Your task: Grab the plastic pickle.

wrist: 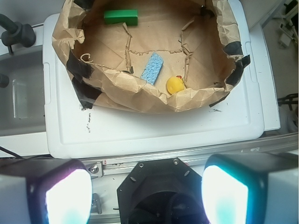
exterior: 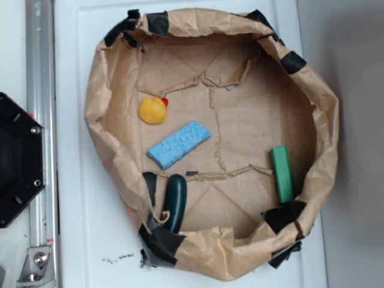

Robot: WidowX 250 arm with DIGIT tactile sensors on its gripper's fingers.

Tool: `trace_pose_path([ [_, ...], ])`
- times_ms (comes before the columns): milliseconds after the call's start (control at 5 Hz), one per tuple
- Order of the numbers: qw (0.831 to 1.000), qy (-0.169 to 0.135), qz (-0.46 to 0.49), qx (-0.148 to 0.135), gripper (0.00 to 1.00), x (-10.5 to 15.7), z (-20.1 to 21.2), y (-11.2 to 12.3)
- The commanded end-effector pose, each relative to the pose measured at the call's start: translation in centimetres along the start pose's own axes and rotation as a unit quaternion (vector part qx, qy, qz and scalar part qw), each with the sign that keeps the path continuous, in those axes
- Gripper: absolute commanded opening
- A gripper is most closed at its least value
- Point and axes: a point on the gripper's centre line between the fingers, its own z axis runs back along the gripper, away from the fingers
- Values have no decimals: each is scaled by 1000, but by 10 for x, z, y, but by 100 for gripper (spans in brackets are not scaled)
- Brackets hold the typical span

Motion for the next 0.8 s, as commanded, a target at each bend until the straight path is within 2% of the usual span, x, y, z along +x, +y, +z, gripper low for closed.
trace_pose_path([
  [0,1000,0,0,0,100,0,0,0],
  [200,997,-14,65,-29,100,47,-15,4],
  [400,995,-4,91,-37,100,93,-43,-3],
  [600,976,14,215,-17,100,113,-82,-1],
])
